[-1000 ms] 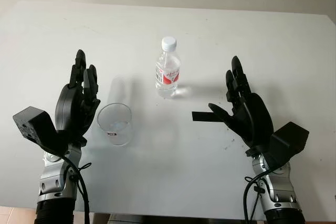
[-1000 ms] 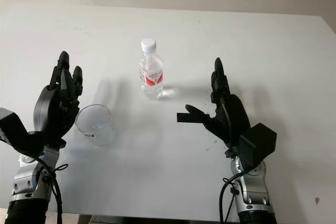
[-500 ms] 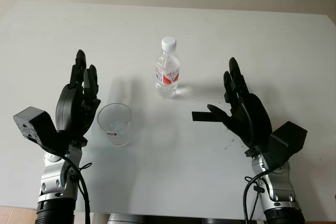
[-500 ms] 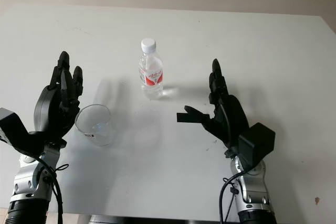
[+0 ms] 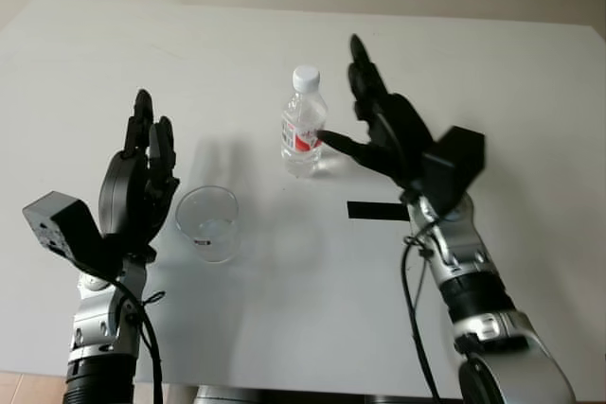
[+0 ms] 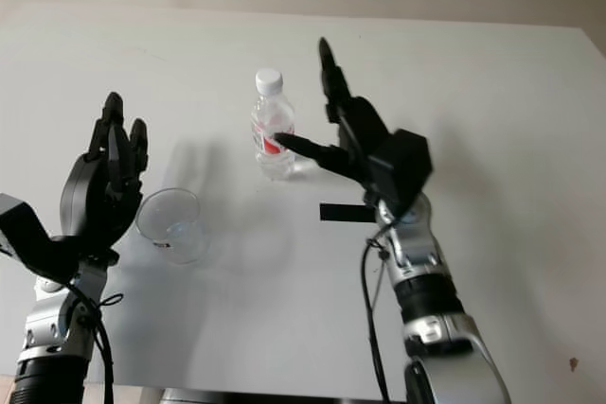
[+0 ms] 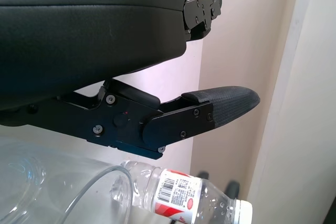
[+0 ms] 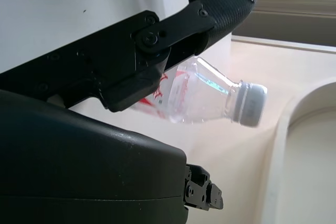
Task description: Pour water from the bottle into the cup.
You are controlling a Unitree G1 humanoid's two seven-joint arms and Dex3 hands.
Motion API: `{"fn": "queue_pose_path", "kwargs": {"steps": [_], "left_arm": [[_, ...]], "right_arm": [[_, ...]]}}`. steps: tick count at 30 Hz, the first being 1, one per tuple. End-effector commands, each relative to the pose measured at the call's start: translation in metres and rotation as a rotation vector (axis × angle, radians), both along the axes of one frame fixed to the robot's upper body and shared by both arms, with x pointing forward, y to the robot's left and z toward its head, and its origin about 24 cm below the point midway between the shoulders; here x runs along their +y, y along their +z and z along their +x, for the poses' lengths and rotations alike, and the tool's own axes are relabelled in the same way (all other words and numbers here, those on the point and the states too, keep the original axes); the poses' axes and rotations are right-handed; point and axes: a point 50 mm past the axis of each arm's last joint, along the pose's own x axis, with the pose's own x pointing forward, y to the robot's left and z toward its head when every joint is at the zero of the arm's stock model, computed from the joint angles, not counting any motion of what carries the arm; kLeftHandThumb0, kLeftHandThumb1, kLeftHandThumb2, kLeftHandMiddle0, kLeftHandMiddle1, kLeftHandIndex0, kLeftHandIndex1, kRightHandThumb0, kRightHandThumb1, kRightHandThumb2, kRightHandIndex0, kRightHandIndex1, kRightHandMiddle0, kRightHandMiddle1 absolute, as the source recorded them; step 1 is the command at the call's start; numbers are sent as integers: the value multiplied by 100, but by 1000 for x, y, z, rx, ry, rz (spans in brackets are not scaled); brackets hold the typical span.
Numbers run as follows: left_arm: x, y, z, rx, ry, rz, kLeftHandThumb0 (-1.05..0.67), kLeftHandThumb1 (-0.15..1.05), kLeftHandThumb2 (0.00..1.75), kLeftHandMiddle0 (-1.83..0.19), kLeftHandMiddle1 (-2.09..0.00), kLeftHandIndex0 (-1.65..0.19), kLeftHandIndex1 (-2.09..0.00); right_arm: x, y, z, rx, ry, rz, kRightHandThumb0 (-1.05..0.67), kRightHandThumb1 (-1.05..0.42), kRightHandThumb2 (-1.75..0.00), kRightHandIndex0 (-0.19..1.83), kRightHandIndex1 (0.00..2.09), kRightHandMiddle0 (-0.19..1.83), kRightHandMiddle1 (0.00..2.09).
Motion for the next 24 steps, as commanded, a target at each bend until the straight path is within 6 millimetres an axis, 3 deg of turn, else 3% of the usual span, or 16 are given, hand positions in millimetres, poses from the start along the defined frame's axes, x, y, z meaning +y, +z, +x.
{"fn": "queue_pose_path", "kwargs": {"steps": [1, 18, 24], "left_arm": [[1, 4, 2, -20, -1, -1, -74, 105, 66, 19, 0, 19, 0], [3, 5, 3, -24, 12, 10, -74, 105, 66, 19, 0, 19, 0], [4, 4, 3, -20, 20, 11, -75, 105, 64, 19, 0, 19, 0]], "right_arm": [[7, 5, 6, -8, 9, 13, -103, -91, -5, -19, 0, -19, 0], [37, -16, 18, 166, 51, 101, -101, -90, -5, -19, 0, -19, 0], [43, -21, 17, 203, 40, 189, -89, -87, -5, -19, 0, -19, 0]]}}
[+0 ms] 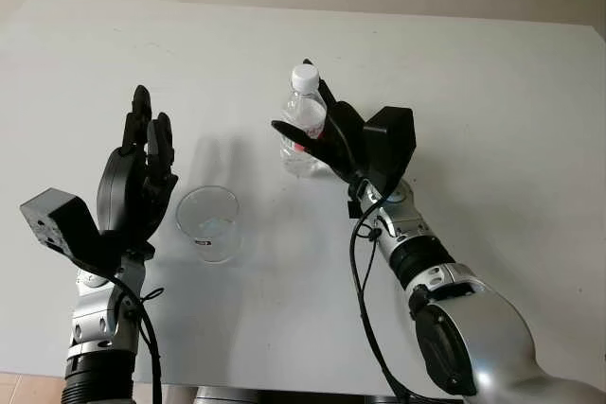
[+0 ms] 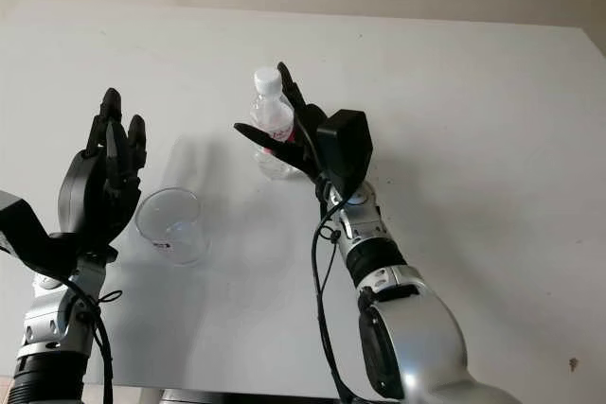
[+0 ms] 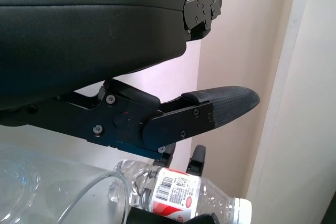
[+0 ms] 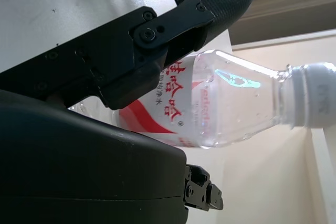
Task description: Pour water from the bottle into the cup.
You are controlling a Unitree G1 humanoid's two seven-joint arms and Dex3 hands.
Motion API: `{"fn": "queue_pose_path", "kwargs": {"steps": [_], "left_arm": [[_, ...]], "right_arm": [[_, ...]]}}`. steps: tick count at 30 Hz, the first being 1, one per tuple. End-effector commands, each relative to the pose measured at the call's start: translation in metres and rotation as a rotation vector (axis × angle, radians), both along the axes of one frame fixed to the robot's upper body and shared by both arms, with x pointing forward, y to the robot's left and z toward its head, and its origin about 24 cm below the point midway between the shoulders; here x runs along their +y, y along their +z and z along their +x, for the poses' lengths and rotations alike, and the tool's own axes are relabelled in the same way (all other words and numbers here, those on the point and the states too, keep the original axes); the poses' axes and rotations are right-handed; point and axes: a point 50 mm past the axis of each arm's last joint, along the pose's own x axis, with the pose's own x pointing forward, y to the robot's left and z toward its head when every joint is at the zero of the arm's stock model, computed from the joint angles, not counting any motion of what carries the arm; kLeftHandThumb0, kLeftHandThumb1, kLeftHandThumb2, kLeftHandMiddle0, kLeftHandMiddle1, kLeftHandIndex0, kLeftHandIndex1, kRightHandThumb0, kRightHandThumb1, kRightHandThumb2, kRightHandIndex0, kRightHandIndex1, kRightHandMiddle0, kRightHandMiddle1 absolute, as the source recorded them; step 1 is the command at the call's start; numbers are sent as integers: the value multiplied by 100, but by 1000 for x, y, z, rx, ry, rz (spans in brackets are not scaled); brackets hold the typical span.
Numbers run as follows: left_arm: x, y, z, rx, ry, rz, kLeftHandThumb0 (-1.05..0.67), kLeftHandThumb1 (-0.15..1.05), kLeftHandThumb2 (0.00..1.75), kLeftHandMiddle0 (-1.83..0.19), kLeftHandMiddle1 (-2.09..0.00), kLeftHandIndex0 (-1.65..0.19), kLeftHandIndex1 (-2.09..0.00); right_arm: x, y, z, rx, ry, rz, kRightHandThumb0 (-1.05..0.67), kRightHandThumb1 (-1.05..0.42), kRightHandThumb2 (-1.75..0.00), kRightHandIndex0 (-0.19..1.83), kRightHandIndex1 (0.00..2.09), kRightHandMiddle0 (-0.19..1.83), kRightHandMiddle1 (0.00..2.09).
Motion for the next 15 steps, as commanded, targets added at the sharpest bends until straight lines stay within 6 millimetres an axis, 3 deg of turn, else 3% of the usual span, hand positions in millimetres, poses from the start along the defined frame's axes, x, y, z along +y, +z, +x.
{"fn": "queue_pose_path", "kwargs": {"steps": [1, 3, 6, 7, 8, 9, 11, 15], "left_arm": [[2, 2, 1, -8, 13, 9, -75, 105, 64, 19, 0, 19, 0], [2, 2, 0, -7, 14, 14, -75, 105, 64, 19, 0, 19, 0], [1, 1, 0, -6, 8, 16, -74, 105, 65, 19, 0, 19, 0], [1, 1, 0, -2, 9, 13, -74, 105, 65, 19, 0, 19, 0], [0, 1, 0, 0, 11, 9, -75, 105, 65, 19, 0, 19, 0], [0, 0, 0, 1, 13, 9, -75, 105, 65, 19, 0, 19, 0], [0, 0, 0, -2, 16, 13, -74, 105, 65, 19, 0, 19, 0], [-1, 1, 1, -8, 16, 14, -74, 105, 67, 19, 0, 19, 0]], "right_arm": [[5, 7, 2, -23, -5, 34, -87, -87, -5, -19, 0, -19, 0], [6, 8, 1, -30, -11, 64, -81, -86, -5, -19, 0, -19, 0], [5, 10, 3, -21, -7, 121, -67, -85, -5, -7, 7, 1, 11], [4, 11, 3, -10, -8, 142, -63, -85, -5, -7, 54, 3, 57], [4, 12, 4, -4, -12, 148, -56, -85, -5, -9, 117, 0, 118], [3, 13, 5, -6, -15, 141, -49, -85, -5, 2, 169, 7, 170], [2, 14, 6, -11, -14, 121, -42, -86, -6, 29, 201, 28, 201], [1, 15, 7, -17, 38, 62, -34, -92, -6, 72, 209, 60, 209]]}}
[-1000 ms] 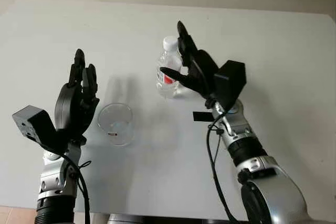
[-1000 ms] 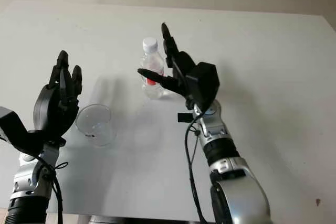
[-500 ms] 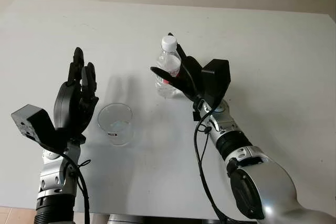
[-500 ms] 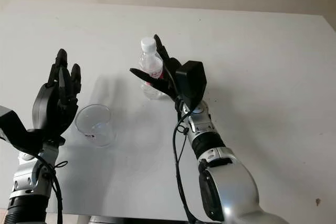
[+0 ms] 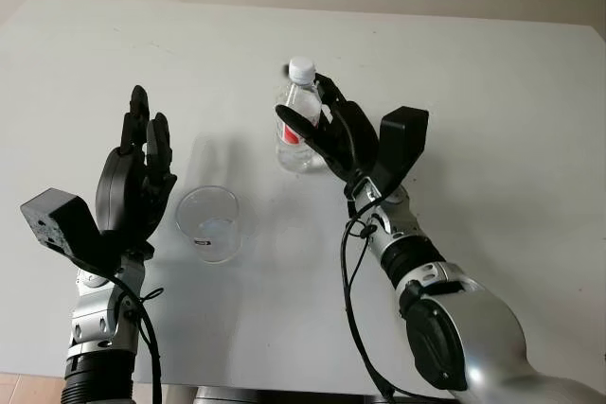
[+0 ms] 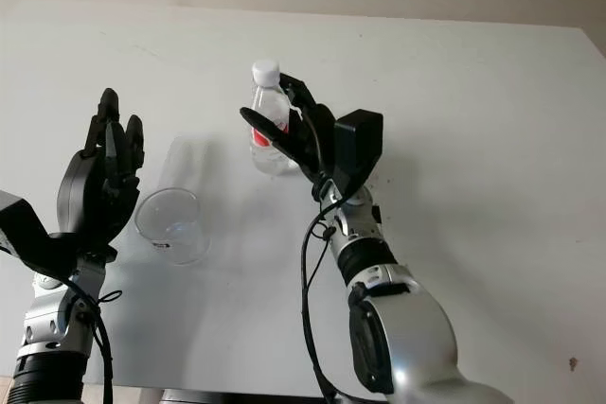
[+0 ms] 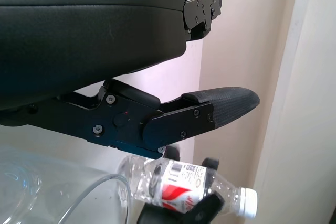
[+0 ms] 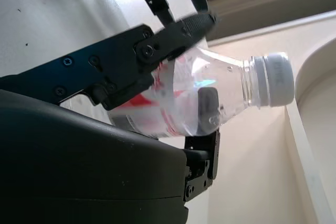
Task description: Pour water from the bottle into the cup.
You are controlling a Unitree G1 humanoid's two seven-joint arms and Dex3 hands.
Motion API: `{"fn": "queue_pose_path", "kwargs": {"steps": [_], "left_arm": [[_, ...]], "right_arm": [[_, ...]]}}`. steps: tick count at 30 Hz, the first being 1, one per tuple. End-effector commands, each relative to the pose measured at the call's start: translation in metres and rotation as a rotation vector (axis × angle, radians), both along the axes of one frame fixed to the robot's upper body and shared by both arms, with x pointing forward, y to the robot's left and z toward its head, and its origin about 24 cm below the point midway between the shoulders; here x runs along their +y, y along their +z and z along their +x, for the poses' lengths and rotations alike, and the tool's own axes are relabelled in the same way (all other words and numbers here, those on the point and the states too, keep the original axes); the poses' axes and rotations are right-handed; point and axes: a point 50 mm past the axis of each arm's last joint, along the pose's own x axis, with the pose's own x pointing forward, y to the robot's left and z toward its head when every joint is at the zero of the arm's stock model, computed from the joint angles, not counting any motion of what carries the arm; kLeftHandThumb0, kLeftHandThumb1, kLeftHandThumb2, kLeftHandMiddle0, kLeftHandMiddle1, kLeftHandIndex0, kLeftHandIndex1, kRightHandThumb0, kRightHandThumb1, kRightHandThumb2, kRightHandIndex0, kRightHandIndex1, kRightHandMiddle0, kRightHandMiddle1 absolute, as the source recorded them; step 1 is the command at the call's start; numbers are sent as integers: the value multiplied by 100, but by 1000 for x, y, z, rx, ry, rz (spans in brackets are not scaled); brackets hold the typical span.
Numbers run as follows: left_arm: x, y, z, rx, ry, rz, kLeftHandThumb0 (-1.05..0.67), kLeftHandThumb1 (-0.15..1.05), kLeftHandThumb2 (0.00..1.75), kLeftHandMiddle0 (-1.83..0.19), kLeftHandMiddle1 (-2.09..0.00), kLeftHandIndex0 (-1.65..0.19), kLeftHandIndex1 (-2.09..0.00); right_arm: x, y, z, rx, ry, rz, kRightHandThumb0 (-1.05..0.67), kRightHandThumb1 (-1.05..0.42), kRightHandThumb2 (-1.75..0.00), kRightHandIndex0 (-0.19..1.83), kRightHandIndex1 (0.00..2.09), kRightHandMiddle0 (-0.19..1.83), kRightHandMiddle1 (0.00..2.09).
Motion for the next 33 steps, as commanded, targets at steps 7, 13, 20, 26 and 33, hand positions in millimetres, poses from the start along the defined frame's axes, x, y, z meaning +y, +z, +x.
{"fn": "queue_pose_path", "kwargs": {"steps": [7, 13, 20, 26, 33], "left_arm": [[-1, 1, 3, -14, 9, -14, -74, 105, 66, 19, 0, 19, 0], [-1, 1, 4, -11, 10, -12, -75, 105, 66, 19, 0, 19, 0], [-1, 2, 4, -17, 13, -16, -74, 105, 67, 19, 0, 19, 0], [0, 3, 5, -30, 7, -17, -74, 105, 66, 19, 0, 19, 0], [0, 3, 4, -27, 10, -18, -74, 105, 65, 19, 0, 19, 0]], "right_arm": [[-2, 8, 3, -33, 114, -132, -28, -100, -6, 88, 209, 86, 209], [-4, 10, 3, -52, 157, -206, -42, -92, -5, 69, 209, 83, 209], [-3, 14, 3, -143, 57, -295, -31, -101, -6, 79, 209, 88, 209], [1, 35, 3, -376, -38, -492, -20, -105, -17, 104, 209, 98, 209], [3, 59, 0, -592, -92, -570, -13, -105, -19, 108, 209, 85, 209]]}}
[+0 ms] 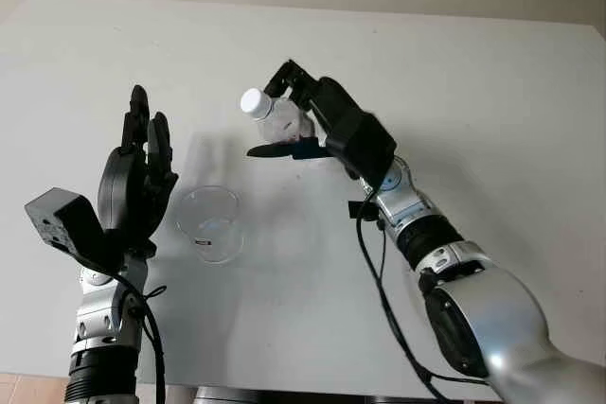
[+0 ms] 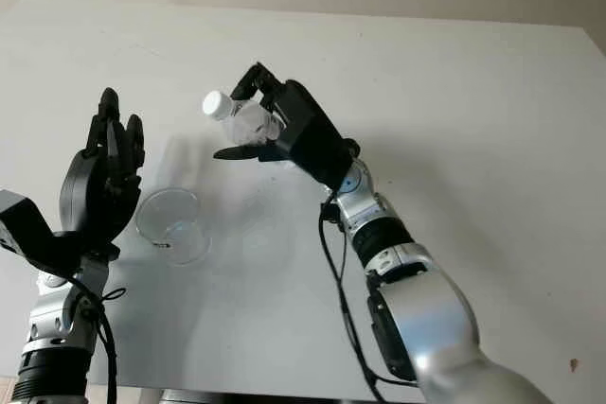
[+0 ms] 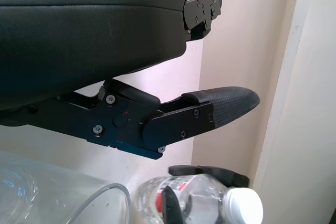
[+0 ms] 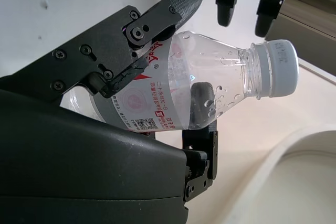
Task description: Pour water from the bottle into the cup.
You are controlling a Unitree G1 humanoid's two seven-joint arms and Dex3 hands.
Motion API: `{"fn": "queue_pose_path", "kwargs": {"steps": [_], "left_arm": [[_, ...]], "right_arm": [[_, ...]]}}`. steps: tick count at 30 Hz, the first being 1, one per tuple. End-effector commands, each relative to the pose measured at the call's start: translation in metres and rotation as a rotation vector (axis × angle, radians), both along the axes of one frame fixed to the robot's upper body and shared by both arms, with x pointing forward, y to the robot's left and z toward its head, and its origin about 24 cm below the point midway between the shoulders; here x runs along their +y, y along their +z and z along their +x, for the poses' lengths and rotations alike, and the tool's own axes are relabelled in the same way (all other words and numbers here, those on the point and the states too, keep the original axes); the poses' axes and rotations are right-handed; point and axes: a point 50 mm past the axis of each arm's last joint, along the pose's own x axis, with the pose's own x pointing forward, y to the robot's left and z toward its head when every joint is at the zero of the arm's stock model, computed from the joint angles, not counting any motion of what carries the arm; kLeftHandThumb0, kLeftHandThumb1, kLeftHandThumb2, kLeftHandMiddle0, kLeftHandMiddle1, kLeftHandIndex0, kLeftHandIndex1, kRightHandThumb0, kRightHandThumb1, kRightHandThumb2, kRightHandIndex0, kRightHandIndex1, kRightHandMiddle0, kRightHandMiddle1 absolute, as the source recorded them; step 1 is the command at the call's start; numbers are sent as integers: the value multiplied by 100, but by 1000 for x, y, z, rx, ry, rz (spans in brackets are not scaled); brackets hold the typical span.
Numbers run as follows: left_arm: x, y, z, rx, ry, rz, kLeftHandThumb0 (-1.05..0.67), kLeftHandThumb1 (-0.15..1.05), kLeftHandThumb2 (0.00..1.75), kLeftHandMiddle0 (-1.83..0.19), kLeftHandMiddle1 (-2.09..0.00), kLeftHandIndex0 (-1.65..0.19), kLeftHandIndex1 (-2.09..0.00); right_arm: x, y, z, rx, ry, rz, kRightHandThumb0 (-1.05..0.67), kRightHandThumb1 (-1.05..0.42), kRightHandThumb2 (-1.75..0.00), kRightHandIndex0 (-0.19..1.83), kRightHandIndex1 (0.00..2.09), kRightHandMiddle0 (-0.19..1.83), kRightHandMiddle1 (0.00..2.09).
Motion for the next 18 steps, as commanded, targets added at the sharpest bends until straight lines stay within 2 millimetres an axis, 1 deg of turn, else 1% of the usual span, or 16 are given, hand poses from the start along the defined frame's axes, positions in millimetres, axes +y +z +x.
{"fn": "queue_pose_path", "kwargs": {"steps": [1, 5, 8, 10, 11, 13, 14, 15, 16, 18], "left_arm": [[0, 4, 1, -21, 2, -2, -74, 105, 65, 19, 0, 19, 0], [-1, 4, 1, -23, -1, 0, -73, 105, 65, 19, 0, 19, 0], [-1, 4, 1, -24, 0, -7, -73, 105, 65, 19, 0, 19, 0], [0, 4, 1, -23, 1, -5, -73, 105, 65, 19, 0, 19, 0], [0, 3, 1, -22, 1, -2, -73, 105, 65, 19, 0, 19, 0], [0, 3, 1, -20, 2, -1, -73, 105, 65, 19, 0, 19, 0], [-1, 4, 1, -20, 1, 1, -73, 105, 65, 19, 0, 19, 0], [-2, 4, 2, -20, 0, 2, -74, 105, 65, 19, 0, 19, 0], [-2, 4, 2, -20, 0, 4, -74, 105, 65, 19, 0, 19, 0], [-3, 4, 2, -19, -1, 5, -74, 105, 66, 19, 0, 19, 0]], "right_arm": [[3, 22, 0, -123, 18, -26, -14, -105, -20, 108, 209, 83, 209], [6, 32, -3, -230, 21, -106, -14, -105, -19, 112, 209, 77, 209], [9, 36, -6, -299, 40, -159, -13, -105, -20, 115, 209, 64, 209], [12, 38, -10, -366, 53, -203, -12, -104, -19, 115, 209, 61, 209], [14, 39, -12, -400, 60, -222, -11, -103, -18, 115, 209, 61, 209], [17, 40, -15, -474, 71, -263, -11, -100, -21, 121, 209, 71, 209], [20, 41, -18, -524, 81, -290, -12, -95, -30, 125, 209, 78, 209], [22, 42, -19, -558, 87, -308, -12, -79, -60, 130, 209, 86, 209], [23, 42, -21, -585, 95, -324, -12, -71, -74, 132, 209, 89, 209], [27, 43, -23, -638, 110, -356, -13, -67, -90, 133, 209, 91, 209]]}}
